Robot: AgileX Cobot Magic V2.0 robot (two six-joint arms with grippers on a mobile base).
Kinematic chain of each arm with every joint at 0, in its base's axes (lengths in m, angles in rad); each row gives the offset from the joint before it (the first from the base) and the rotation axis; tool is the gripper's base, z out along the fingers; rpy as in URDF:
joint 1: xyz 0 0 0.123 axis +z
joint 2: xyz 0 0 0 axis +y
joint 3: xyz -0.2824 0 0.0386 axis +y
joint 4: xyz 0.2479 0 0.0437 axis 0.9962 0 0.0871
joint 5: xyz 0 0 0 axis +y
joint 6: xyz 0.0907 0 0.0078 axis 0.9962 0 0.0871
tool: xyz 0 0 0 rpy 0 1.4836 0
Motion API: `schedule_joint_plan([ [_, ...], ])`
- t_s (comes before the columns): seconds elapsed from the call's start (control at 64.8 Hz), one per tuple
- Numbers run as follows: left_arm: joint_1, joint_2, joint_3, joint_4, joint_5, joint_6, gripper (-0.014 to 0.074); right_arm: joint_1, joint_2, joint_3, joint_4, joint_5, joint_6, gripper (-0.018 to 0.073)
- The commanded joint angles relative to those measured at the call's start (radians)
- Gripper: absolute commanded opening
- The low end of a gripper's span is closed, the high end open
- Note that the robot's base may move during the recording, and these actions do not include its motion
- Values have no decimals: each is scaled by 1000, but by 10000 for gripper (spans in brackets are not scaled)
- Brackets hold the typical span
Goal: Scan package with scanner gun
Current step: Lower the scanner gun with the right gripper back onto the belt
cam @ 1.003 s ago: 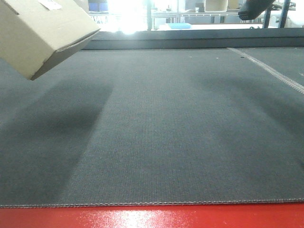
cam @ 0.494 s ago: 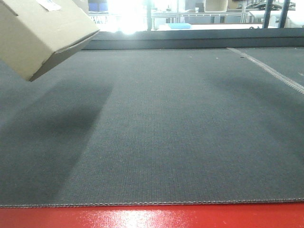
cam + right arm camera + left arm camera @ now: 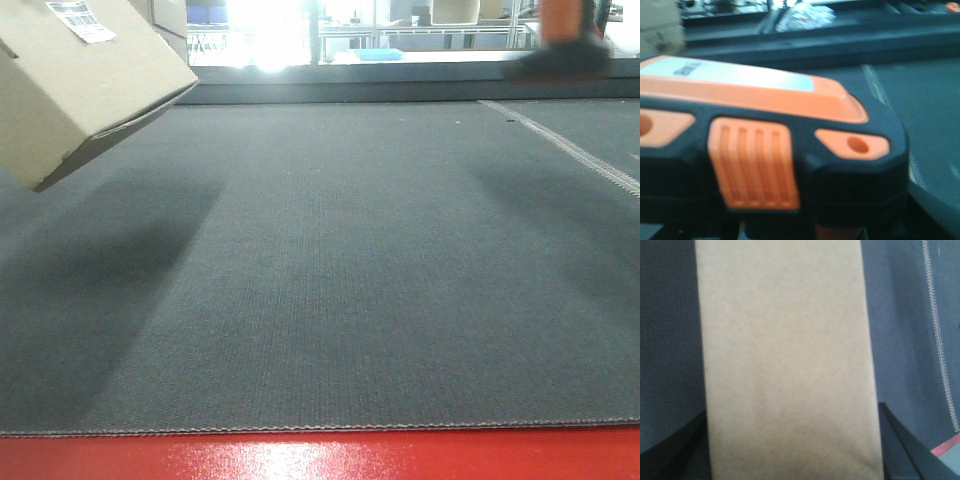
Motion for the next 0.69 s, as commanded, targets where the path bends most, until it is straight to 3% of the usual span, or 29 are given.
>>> schedule_joint_plan([
  [0.0, 0, -15, -2, -18, -2, 8, -111, -6, -2, 44, -1, -131, 43, -160],
  [0.077, 0, -15, -2, -18, -2, 8, -111, -6, 18, 71, -26, -154, 135, -160],
  [0.247, 0, -15, -2, -18, -2, 8, -111, -6, 89, 100, -328, -211, 388, -160],
  [0.339, 0, -15, -2, -18, -2, 8, -111, -6, 131, 100, -445, -272, 480, -160],
  [0.478, 0, -15, -2, -18, -2, 8, -111, -6, 189, 100, -554, -353, 587, -160],
  [0.679, 0, -15, -2, -18, -2, 8, -111, -6, 271, 100, -658, -425, 652, -160],
])
